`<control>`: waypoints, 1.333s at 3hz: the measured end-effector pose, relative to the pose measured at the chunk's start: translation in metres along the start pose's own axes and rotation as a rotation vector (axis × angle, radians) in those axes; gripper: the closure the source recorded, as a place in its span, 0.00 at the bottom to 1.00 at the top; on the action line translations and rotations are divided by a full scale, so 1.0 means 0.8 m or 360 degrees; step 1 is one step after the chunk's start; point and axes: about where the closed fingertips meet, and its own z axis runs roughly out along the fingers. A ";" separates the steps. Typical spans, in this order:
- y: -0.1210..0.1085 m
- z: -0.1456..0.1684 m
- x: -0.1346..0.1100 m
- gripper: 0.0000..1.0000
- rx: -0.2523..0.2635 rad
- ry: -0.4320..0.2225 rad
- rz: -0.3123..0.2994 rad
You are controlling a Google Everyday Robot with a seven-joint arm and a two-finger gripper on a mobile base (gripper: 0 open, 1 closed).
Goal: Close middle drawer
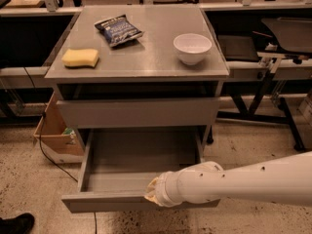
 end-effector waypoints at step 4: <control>0.035 0.095 0.027 1.00 -0.0183 -0.0030 0.0151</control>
Offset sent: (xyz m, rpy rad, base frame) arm -0.0227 0.0255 -0.0698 0.0520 0.1337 -0.0040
